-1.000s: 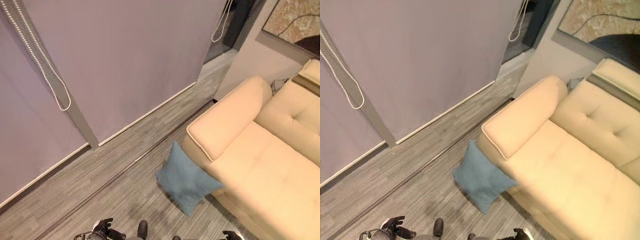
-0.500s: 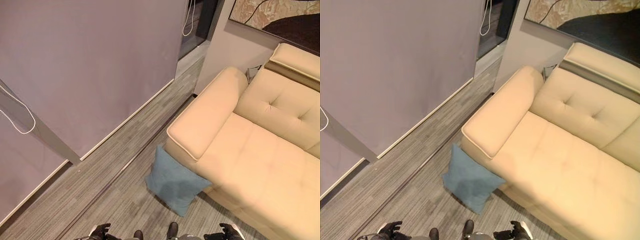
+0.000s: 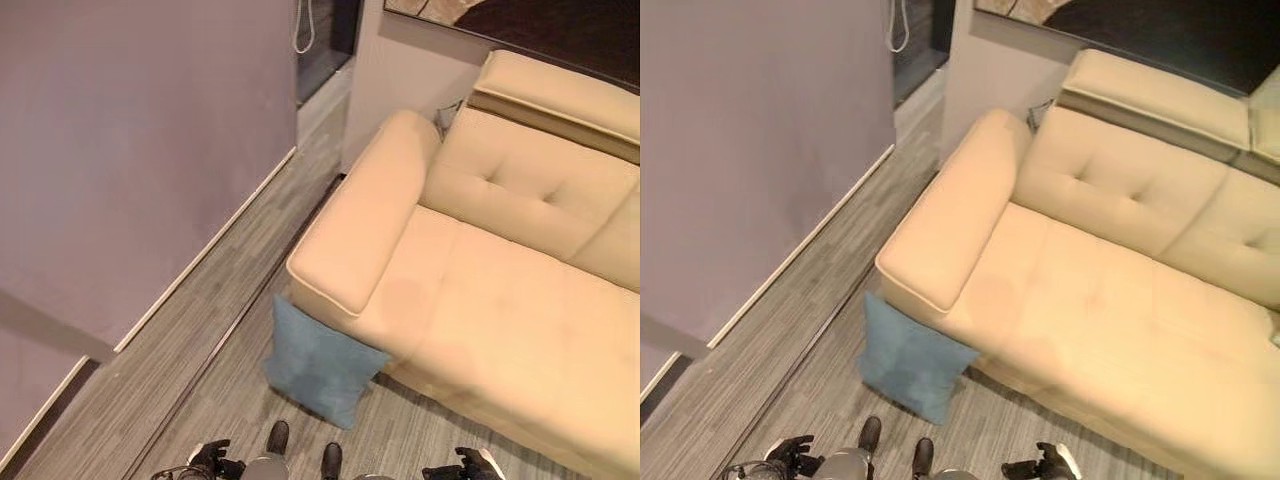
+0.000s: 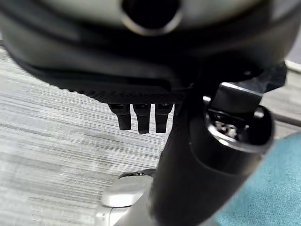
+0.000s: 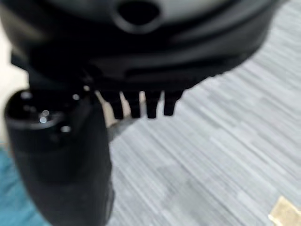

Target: Pick up all the scattered cushions and arrange them neatly on the sofa.

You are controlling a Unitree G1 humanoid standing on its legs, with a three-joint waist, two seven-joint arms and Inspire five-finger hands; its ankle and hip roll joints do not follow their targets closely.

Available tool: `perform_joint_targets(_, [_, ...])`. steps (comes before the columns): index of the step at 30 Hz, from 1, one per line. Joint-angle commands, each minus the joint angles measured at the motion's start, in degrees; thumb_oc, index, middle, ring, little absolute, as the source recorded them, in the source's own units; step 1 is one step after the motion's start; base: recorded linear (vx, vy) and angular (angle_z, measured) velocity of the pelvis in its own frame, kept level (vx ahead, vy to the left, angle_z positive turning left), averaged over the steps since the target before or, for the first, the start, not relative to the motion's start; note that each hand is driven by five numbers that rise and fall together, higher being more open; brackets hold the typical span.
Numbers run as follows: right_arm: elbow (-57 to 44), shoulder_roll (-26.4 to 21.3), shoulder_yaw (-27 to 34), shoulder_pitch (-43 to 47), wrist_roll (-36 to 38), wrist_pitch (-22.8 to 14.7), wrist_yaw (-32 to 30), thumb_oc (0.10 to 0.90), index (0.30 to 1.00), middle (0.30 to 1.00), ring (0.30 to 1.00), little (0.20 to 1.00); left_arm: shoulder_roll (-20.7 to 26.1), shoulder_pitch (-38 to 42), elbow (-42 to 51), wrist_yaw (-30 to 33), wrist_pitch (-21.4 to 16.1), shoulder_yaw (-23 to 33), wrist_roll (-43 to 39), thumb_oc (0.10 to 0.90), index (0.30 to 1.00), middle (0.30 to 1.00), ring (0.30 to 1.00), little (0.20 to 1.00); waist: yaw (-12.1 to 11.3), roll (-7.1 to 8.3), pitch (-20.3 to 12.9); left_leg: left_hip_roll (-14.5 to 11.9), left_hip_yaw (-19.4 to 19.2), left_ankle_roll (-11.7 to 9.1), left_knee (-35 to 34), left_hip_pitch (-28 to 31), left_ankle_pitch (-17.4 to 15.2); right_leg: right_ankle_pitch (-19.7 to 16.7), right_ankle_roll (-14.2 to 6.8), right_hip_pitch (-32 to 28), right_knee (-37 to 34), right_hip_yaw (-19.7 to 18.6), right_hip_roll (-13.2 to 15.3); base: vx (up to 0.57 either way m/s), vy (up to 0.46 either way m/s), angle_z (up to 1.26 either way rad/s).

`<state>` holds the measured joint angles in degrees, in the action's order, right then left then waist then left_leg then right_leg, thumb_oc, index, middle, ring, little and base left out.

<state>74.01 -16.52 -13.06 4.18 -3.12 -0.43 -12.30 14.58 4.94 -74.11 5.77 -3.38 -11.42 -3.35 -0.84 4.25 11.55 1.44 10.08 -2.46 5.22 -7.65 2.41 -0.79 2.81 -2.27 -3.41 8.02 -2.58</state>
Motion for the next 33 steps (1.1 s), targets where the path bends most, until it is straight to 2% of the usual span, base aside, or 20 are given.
perform_joint_targets(1, [-1.30,-1.70,-0.93,0.86,0.59,-0.43,-1.57,0.800,0.900,0.900,0.900,0.900,0.18,0.68,0.47,0.45,-0.80,-2.01,0.11,0.800,0.900,0.900,0.900,0.900,-1.76,0.10,-0.59,1.19,-2.31,1.42,5.29,-1.32,-7.14,5.87,-7.60,3.67,7.92,-2.70,5.54,0.02,0.157,-0.29])
perform_joint_targets(7, [-2.82,-0.96,-1.68,2.32,0.29,-0.31,-1.35,0.800,0.900,0.900,0.900,0.900,1.41,0.60,0.49,0.72,-0.70,-1.50,0.58,0.800,0.900,0.900,0.900,0.900,-2.57,0.13,0.08,1.37,-5.74,3.50,4.23,-0.79,-8.27,4.19,-10.40,7.31,11.55,-3.60,7.52,0.01,0.150,-0.39])
perform_joint_targets(10, [-3.64,-0.74,-2.17,2.98,-0.01,-0.51,-1.29,0.800,0.900,0.900,0.900,0.900,2.14,0.53,0.59,0.95,-0.68,-0.95,0.34,0.800,0.900,0.900,0.900,0.900,-3.11,-0.30,0.96,0.82,-6.92,4.39,3.61,-0.09,-8.24,3.17,-11.55,9.91,16.07,-0.88,8.97,-0.02,0.084,-0.46])
perform_joint_targets(12, [-3.93,-0.70,-2.31,3.10,-0.27,-0.63,-1.26,0.800,0.900,0.900,0.900,0.900,2.31,0.37,0.63,0.95,-0.64,-0.65,0.11,0.800,0.900,0.900,0.900,0.900,-3.62,-0.45,0.86,0.74,-7.75,4.36,2.49,0.92,-8.26,3.19,-11.18,10.13,16.57,3.34,9.83,0.01,0.057,-0.62])
perform_joint_targets(15, [-3.65,-1.03,-2.69,3.02,-0.74,-0.60,-1.28,0.800,0.900,0.900,0.900,0.900,2.43,0.21,0.49,0.71,-0.72,-0.93,0.64,0.800,0.900,0.900,0.900,0.900,-3.13,-0.12,0.33,1.82,-7.81,4.65,1.36,2.65,-8.34,3.39,-10.16,10.91,14.90,4.76,7.28,0.07,0.022,-0.38])
perform_joint_targets(16, [-3.53,-1.14,-2.33,2.75,-0.61,-0.62,-1.18,0.800,0.900,0.900,0.900,0.900,2.33,0.04,0.45,0.61,-0.83,-0.67,0.53,0.800,0.900,0.900,0.900,0.900,-3.57,0.17,0.02,2.12,-8.41,4.41,1.55,2.74,-8.64,3.69,-9.86,9.25,12.03,7.26,7.99,0.06,-0.038,-0.20])
perform_joint_targets(17, [-3.48,-1.17,-2.31,2.53,-0.48,-0.75,-1.31,0.800,0.900,0.900,0.900,0.900,2.10,-0.02,0.51,0.62,-0.86,-0.77,0.71,0.800,0.900,0.900,0.900,0.900,-3.47,0.34,-0.27,2.27,-8.68,4.16,1.82,2.59,-8.59,4.25,-9.15,7.94,9.93,8.14,7.70,0.05,-0.075,0.00])
perform_joint_targets(18, [-3.34,-1.15,-2.49,2.25,-0.40,-1.03,-1.36,0.800,0.900,0.900,0.900,0.900,1.84,-0.03,0.44,0.55,-0.81,-0.89,1.06,0.800,0.900,0.900,0.900,0.900,-3.17,0.47,-0.63,2.17,-8.55,3.85,2.18,2.53,-8.68,5.09,-8.22,7.26,9.31,6.46,6.48,0.06,-0.120,0.25])
perform_joint_targets(19, [-3.32,-1.58,-2.18,1.66,0.20,-1.15,-1.62,0.800,0.900,0.900,0.900,0.900,1.52,0.31,0.81,0.55,-1.07,-0.32,-0.25,0.800,0.900,0.900,0.900,0.900,-3.66,0.56,-0.36,2.46,-8.42,2.65,4.15,1.52,-8.65,4.83,-7.90,6.52,7.95,6.49,6.39,0.01,-0.130,0.35])
perform_joint_targets(20, [-3.48,-2.09,-1.63,1.93,1.02,-1.39,-2.02,0.800,0.900,0.900,0.900,0.900,1.25,1.15,1.15,0.99,-1.17,-0.26,-1.45,0.800,0.900,0.900,0.900,0.900,-3.42,0.53,0.67,2.21,-8.72,1.25,8.95,-1.65,-9.10,5.06,-7.09,6.18,7.69,7.02,6.84,-0.04,-0.091,0.56])
perform_joint_targets(22, [-3.10,-3.03,-1.48,2.38,1.58,-1.49,-2.48,0.800,0.900,0.900,0.900,0.900,0.86,2.35,1.64,1.07,-1.52,-0.67,-2.43,0.800,0.900,0.900,0.900,0.900,-3.11,0.35,1.25,1.55,-8.05,0.39,12.84,-5.32,-8.78,5.72,-6.10,6.33,7.39,7.44,7.12,-0.04,0.004,0.71])
perform_joint_targets(26, [-2.92,-3.65,-1.25,2.41,1.60,-1.30,-2.67,0.800,0.900,0.900,0.900,0.900,0.79,2.80,1.96,1.32,-1.34,-1.36,-2.33,0.800,0.900,0.900,0.900,0.900,-2.74,0.04,1.02,-2.35,-9.35,0.08,7.40,-6.01,-6.14,6.13,-6.54,5.50,6.73,7.98,7.12,0.07,0.063,0.13])
perform_joint_targets(27, [-2.92,-3.65,-1.24,2.40,1.60,-1.30,-2.67,0.800,0.900,0.900,0.900,0.900,0.79,2.80,1.96,1.33,-1.34,-1.37,-2.33,0.800,0.900,0.900,0.900,0.900,-2.76,0.06,1.04,-2.33,-9.38,0.07,7.25,-5.91,-6.06,6.14,-6.53,5.48,6.74,7.96,7.14,0.10,0.105,0.20])
perform_joint_targets(28, [-3.17,-3.70,-1.44,2.49,1.50,-1.31,-2.92,0.800,0.900,0.900,0.900,0.900,1.01,3.08,2.09,1.57,-1.41,-1.80,-2.46,0.800,0.900,0.900,0.900,0.900,-3.30,-0.01,1.52,-3.11,-7.56,-0.50,5.89,-7.60,-3.96,6.79,-6.61,4.94,6.90,7.49,6.91,0.11,0.118,0.08])
perform_joint_targets(30, [-3.34,-3.64,-1.74,2.70,1.25,-1.24,-2.75,0.800,0.900,0.900,0.900,0.900,0.97,3.50,2.17,1.69,-1.40,-2.04,-2.78,0.800,0.900,0.900,0.900,0.900,-3.68,-0.27,1.78,-3.18,-4.81,-0.95,4.97,-7.47,-3.25,7.50,-6.71,4.55,7.38,6.59,6.85,0.14,0.162,-0.13])
perform_joint_targets(33, [-3.37,-3.53,-1.45,2.77,0.66,-0.93,-2.79,0.800,0.900,0.900,0.900,0.900,0.81,3.80,2.11,1.61,-1.33,-2.22,-2.57,0.800,0.900,0.900,0.900,0.900,-3.43,-0.81,1.87,-3.08,-5.38,-0.77,3.89,-7.00,-3.11,7.45,-7.25,5.16,8.31,6.15,7.76,0.08,0.186,-0.28])
